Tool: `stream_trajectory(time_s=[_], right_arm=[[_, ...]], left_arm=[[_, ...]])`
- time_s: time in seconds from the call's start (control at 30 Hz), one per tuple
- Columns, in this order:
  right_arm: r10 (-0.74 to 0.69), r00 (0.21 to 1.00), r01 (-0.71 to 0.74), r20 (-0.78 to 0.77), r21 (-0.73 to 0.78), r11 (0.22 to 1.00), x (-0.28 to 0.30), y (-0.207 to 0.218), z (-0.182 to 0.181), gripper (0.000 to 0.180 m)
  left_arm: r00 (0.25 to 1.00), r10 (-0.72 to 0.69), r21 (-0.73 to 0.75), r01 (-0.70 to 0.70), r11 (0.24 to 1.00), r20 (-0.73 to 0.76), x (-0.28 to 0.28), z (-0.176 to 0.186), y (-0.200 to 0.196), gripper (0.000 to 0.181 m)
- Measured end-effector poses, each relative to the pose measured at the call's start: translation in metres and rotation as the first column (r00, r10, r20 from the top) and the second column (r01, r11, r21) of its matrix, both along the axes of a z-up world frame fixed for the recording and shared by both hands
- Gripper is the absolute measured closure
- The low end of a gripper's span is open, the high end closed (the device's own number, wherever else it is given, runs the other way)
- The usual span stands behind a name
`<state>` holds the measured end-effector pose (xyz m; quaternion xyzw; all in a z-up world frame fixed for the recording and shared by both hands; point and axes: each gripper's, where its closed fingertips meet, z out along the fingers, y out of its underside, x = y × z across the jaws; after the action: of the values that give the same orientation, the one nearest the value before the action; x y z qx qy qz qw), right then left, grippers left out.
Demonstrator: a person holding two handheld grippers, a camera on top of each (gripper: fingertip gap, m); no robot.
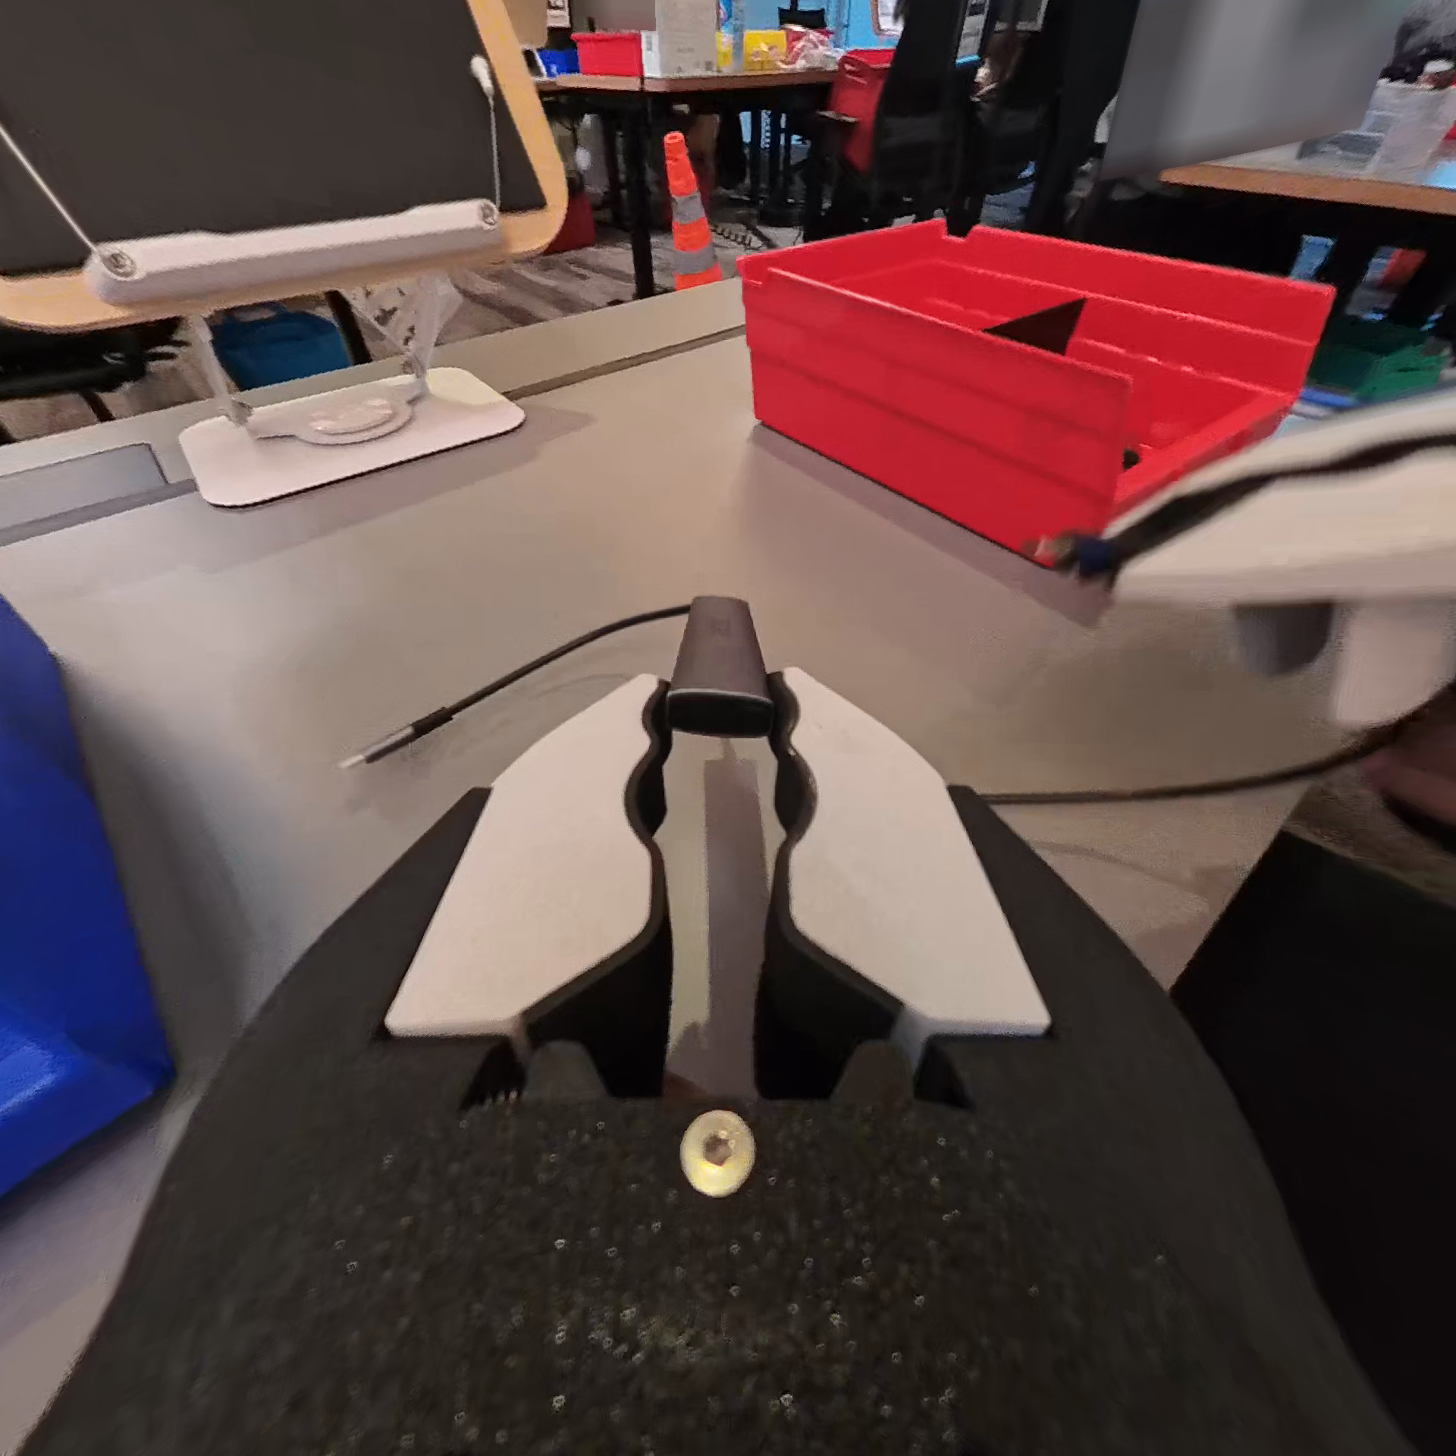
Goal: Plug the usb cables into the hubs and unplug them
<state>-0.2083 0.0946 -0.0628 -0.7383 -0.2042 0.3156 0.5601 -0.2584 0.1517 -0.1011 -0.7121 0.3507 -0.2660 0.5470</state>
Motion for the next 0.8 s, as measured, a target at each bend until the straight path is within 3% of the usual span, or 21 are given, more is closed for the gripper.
stream_trajectory(time_s=[0.1, 0.27, 0.43, 0.6, 0.67, 0.8], right_arm=[[0.087, 0.990, -0.097, 0.109, 0.090, 0.991, 0.023, -0.006, 0.047, 0.171], [0.003, 0.952, -0.077, 0.307, 0.229, 0.970, 0.098, 0.004, 0.128, 0.171], [-0.059, 0.947, -0.019, 0.315, 0.240, 0.970, 0.175, 0.036, 0.156, 0.170], [-0.061, 0.970, 0.051, 0.235, 0.048, 0.998, 0.236, 0.091, 0.075, 0.170], [-0.014, 0.978, 0.047, 0.210, -0.154, 0.987, 0.247, 0.102, 0.019, 0.170], [0.056, 0.898, 0.116, 0.436, -0.359, 0.926, 0.259, 0.100, -0.068, 0.170]], left_arm=[[1.000, -0.018, -0.055, 0.018, 0.998, -0.004, 0.000, -0.011, -0.004, 0.157], [1.000, -0.021, -0.073, 0.020, 0.997, -0.004, -0.004, -0.011, -0.003, 0.157], [1.000, -0.021, -0.100, 0.022, 0.995, 0.009, -0.008, -0.012, 0.000, 0.157], [1.000, -0.027, -0.108, 0.028, 0.994, 0.012, -0.008, -0.013, -0.001, 0.157], [0.999, -0.035, -0.109, 0.036, 0.993, 0.009, -0.007, -0.013, -0.003, 0.157], [0.999, -0.052, -0.101, 0.051, 0.994, -0.008, -0.004, -0.014, -0.008, 0.157]])
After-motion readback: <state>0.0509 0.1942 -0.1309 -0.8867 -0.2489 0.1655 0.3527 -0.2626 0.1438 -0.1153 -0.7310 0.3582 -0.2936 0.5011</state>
